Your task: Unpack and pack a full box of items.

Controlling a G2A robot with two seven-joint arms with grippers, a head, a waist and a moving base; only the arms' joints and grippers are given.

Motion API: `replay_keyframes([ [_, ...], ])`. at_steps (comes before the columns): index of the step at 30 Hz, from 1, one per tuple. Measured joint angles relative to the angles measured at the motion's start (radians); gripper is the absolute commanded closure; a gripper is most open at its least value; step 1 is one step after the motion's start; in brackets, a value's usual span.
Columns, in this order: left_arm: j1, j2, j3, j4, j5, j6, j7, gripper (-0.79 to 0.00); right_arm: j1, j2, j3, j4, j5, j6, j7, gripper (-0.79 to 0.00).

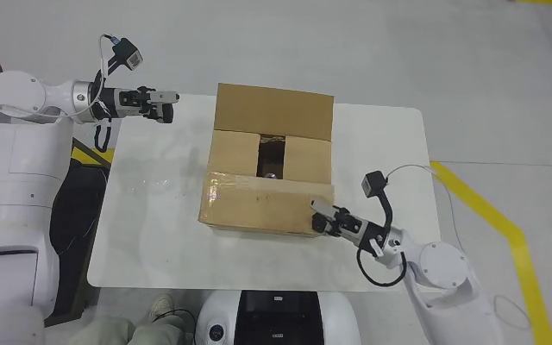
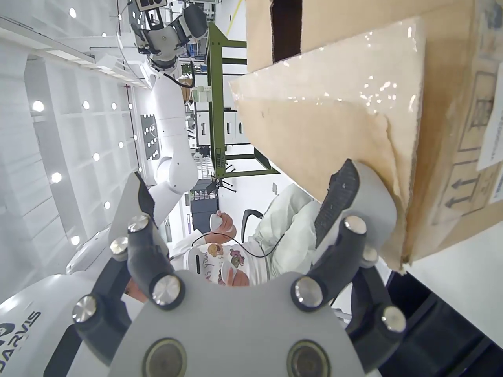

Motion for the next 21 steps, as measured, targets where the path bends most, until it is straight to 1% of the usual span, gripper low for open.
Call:
replay_keyframes([
  [5,0.001,0.0,0.0,-0.001,0.001,0.0,0.001,-0.785,0.01,0.002,-0.008,0.015,0.004,0.01,-0.005,-0.785],
  [9,0.014,0.005,-0.015,-0.028,0.024,0.011,0.07,-0.785,0.01,0.002,-0.008,0.015,0.004,0.01,-0.005,-0.785],
  [12,0.007,0.008,-0.024,-0.025,0.03,0.02,0.096,-0.785,0.01,0.002,-0.008,0.015,0.004,0.01,-0.005,-0.785],
  [15,-0.015,0.005,-0.014,0.0,0.03,0.024,0.11,-0.785,0.01,0.002,-0.008,0.015,0.004,0.01,-0.005,-0.785],
  [18,-0.05,-0.006,0.017,0.045,0.02,0.025,0.12,-0.785,0.01,0.002,-0.008,0.015,0.004,0.01,-0.005,-0.785],
  [21,-0.091,-0.022,0.063,0.099,0.05,-0.006,0.15,-0.785,0.01,0.002,-0.008,0.015,0.004,0.01,-0.005,-0.785],
])
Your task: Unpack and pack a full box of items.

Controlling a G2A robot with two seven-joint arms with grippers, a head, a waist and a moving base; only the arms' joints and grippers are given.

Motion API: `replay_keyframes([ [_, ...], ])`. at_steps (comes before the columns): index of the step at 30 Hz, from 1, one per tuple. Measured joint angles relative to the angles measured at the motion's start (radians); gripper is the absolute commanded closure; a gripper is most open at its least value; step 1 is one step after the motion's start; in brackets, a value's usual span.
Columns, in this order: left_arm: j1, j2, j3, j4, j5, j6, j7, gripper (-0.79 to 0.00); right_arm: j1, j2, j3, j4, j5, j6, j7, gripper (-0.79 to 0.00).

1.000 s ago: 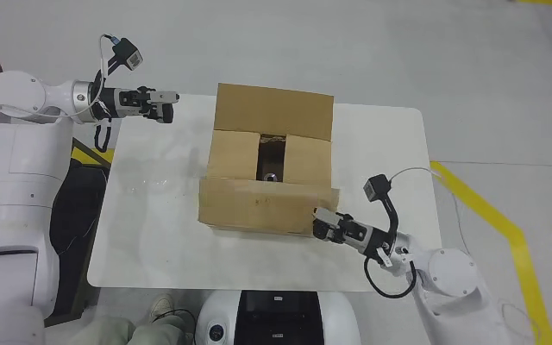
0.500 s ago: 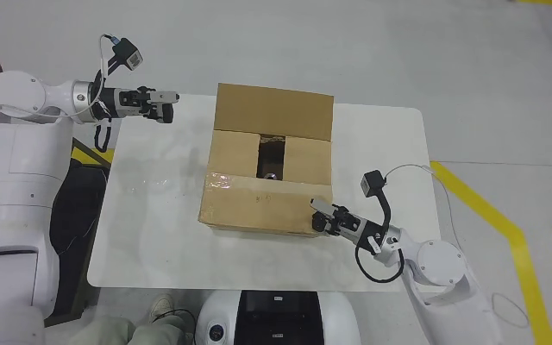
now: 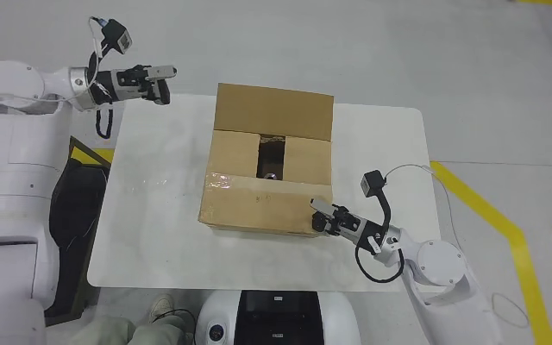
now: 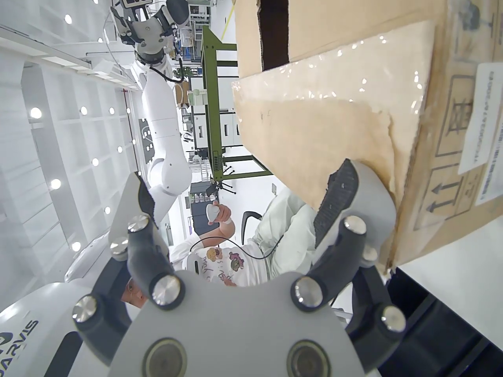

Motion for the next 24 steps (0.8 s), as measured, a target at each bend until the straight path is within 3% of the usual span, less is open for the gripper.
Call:
replay_keyframes([
  [10,-0.107,-0.075,0.149,0.201,-0.041,-0.052,0.074,-0.785,0.0,0.0,0.0,0.0,0.0,0.0,0.0,-0.785],
  [24,-0.183,-0.185,0.303,0.39,-0.055,-0.066,0.154,-0.785,0.0,0.0,0.0,0.0,0.0,0.0,0.0,-0.785],
])
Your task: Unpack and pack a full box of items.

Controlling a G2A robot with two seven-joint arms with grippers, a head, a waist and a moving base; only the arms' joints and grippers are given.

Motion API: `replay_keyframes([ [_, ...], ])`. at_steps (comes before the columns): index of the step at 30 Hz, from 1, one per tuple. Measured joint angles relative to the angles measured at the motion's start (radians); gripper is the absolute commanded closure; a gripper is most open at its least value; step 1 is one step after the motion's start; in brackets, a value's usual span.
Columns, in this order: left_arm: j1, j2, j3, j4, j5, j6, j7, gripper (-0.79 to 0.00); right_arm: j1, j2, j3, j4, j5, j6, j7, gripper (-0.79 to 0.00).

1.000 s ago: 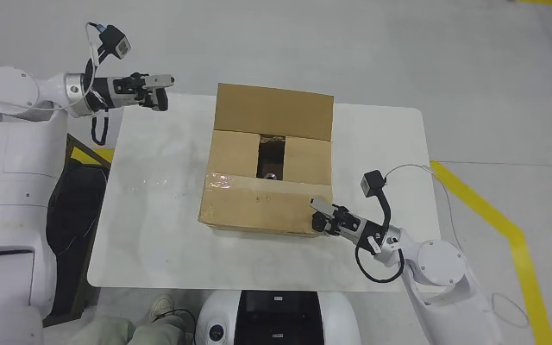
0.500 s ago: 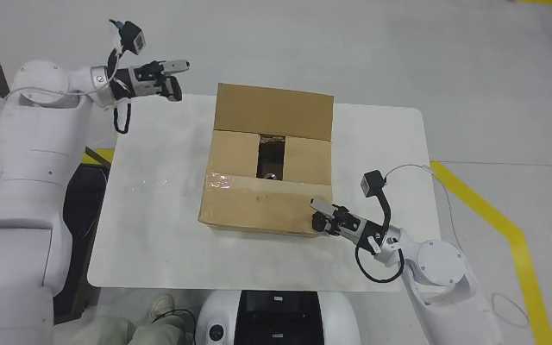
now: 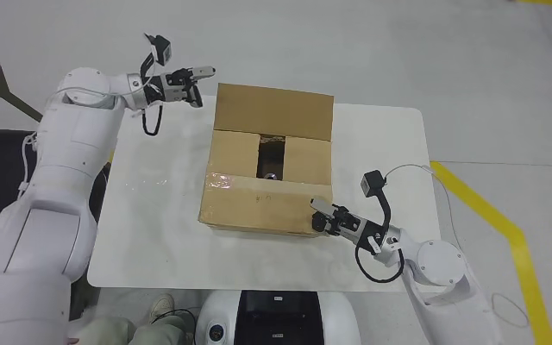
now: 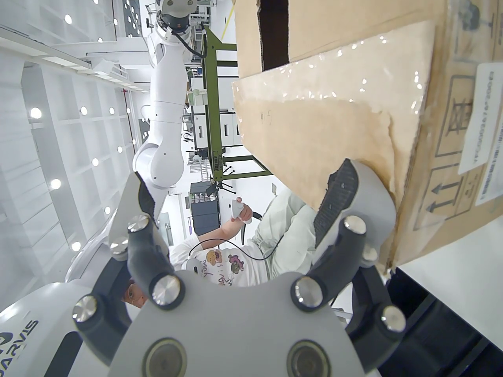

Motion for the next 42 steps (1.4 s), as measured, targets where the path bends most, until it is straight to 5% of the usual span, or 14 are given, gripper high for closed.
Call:
replay_keyframes([
  [14,-0.035,-0.098,0.066,0.107,-0.074,0.037,0.03,-0.785,0.0,0.0,0.0,0.0,0.0,0.0,0.0,-0.785],
  [22,-0.042,-0.132,0.039,0.164,-0.191,0.034,-0.015,-0.785,0.0,0.0,0.0,0.0,0.0,0.0,0.0,-0.785],
  [33,-0.047,-0.124,-0.059,0.198,-0.372,0.016,-0.25,-0.785,0.0,0.0,0.0,0.0,0.0,0.0,0.0,-0.785],
  [42,0.037,-0.074,-0.118,0.01,-0.377,0.076,-0.309,-0.785,0.0,0.0,0.0,0.0,0.0,0.0,0.0,-0.785],
])
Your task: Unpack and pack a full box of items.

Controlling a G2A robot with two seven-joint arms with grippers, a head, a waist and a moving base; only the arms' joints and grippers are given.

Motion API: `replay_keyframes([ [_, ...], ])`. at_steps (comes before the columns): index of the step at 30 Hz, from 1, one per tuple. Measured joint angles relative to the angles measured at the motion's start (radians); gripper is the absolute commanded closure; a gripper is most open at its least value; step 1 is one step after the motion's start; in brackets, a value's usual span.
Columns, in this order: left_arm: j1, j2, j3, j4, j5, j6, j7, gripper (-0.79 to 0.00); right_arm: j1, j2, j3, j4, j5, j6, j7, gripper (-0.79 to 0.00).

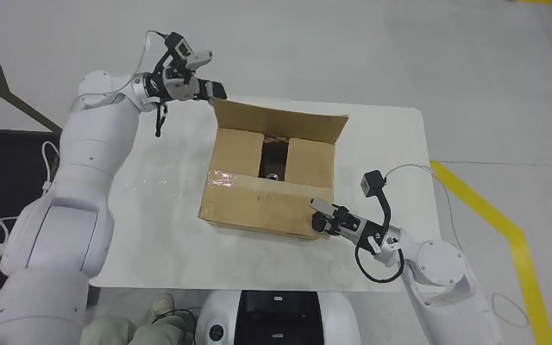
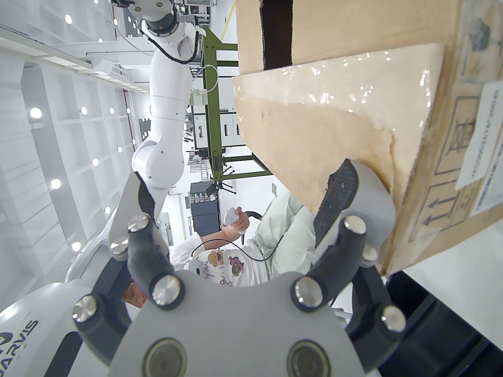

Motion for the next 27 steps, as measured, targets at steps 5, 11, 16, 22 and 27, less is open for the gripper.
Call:
replay_keyframes([
  [5,0.067,0.037,-0.003,-0.087,0.003,0.0,0.001,-0.785,0.0,0.0,0.0,0.0,0.0,0.0,0.0,-0.785],
  [11,0.135,0.078,0.015,-0.142,-0.033,0.001,0.001,-0.785,0.0,0.0,0.0,0.0,0.0,0.0,0.0,-0.785],
  [16,0.172,0.108,0.035,-0.179,-0.054,0.003,0.001,-0.785,0.0,0.0,0.0,0.0,0.0,0.0,0.0,-0.785],
  [22,0.201,0.133,0.061,-0.197,-0.068,0.0,0.001,-0.785,0.0,0.0,0.0,0.0,0.0,0.0,0.0,-0.785],
  [27,0.212,0.151,0.08,-0.211,-0.077,0.0,0.001,-0.785,0.002,0.0,-0.001,-0.001,0.007,-0.004,-0.01,-0.785],
])
